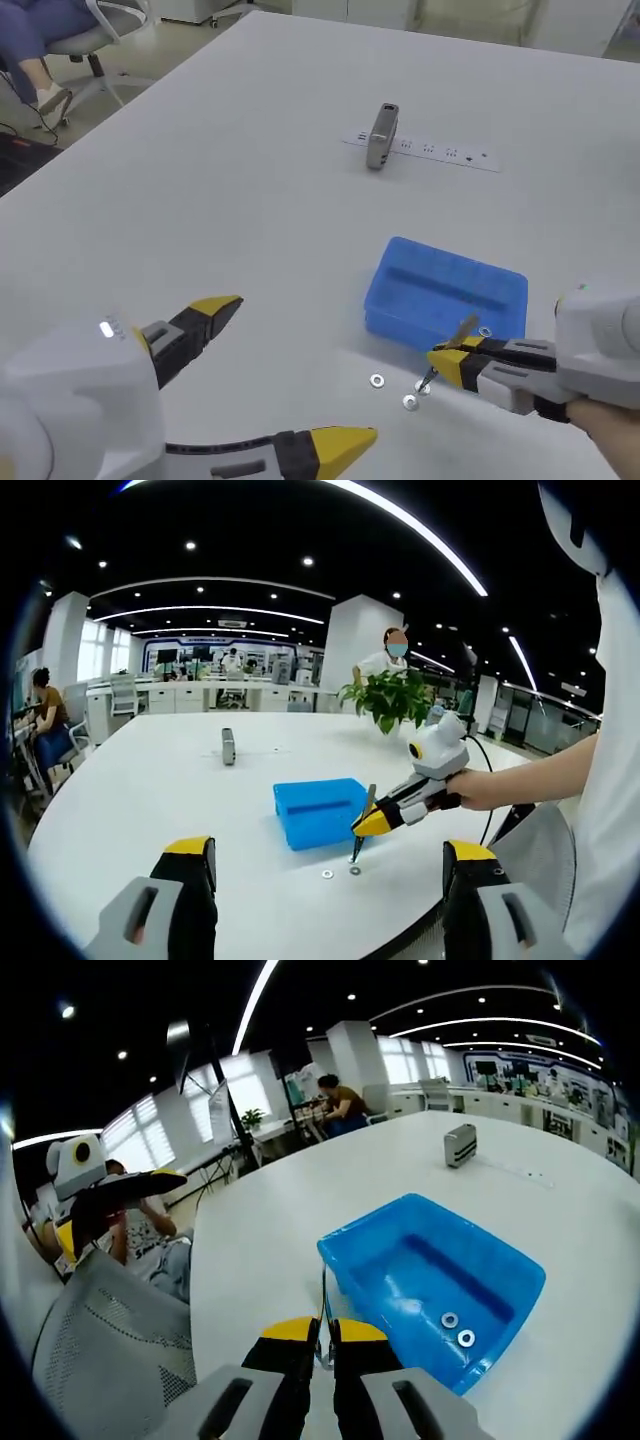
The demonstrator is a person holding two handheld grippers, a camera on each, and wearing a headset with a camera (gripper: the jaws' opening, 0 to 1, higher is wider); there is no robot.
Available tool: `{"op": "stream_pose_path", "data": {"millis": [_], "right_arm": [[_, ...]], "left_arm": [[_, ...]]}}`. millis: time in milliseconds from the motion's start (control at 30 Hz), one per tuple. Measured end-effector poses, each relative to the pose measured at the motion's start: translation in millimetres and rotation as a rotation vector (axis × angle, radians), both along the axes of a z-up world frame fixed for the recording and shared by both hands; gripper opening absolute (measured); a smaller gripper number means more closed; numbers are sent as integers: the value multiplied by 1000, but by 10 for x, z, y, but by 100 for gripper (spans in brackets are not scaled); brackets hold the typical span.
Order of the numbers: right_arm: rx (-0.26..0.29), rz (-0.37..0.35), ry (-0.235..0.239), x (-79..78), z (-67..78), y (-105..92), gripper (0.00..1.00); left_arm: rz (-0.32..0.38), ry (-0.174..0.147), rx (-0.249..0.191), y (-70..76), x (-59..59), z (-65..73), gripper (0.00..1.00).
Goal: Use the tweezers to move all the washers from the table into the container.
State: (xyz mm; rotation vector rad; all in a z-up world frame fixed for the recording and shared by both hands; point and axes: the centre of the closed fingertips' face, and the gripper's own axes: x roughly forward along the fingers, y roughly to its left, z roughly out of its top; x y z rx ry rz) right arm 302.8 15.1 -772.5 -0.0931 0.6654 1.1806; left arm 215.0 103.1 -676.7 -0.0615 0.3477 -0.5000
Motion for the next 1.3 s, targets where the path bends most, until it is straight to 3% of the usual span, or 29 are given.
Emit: {"op": "stream_pose_path", "data": {"millis": [167, 333, 567, 633, 933, 1067, 1133, 1233, 1300], "right_arm": [[-7, 11, -3, -25, -12, 19, 3], [-23, 46, -44, -36, -14, 29, 3], [-119, 169, -204, -108, -33, 44, 3], [-146, 168, -246, -99, -35, 37, 3], [-116, 133, -208, -57, -36, 22, 3], [-128, 155, -229, -95, -50, 20, 3], [-137, 197, -268, -133, -58, 26, 3], [-128, 184, -245, -131, -54, 0, 2], [-85, 142, -201, -96, -43, -23, 2]], "left_arm": [[-3, -1, -4, -8, 4, 3, 96], [-13, -1, -1, -33, -2, -4, 96], [-17, -3, 0, -56, -10, 0, 97], [-20, -7, -3, -60, -13, 11, 97], [-18, -4, 4, -37, -21, 1, 97], [-17, -4, 3, -38, -17, -1, 97], [-20, -5, 3, -48, -12, 2, 97], [-28, -7, 6, -73, -7, 7, 97], [-31, -9, 4, -84, -5, 13, 97]]}}
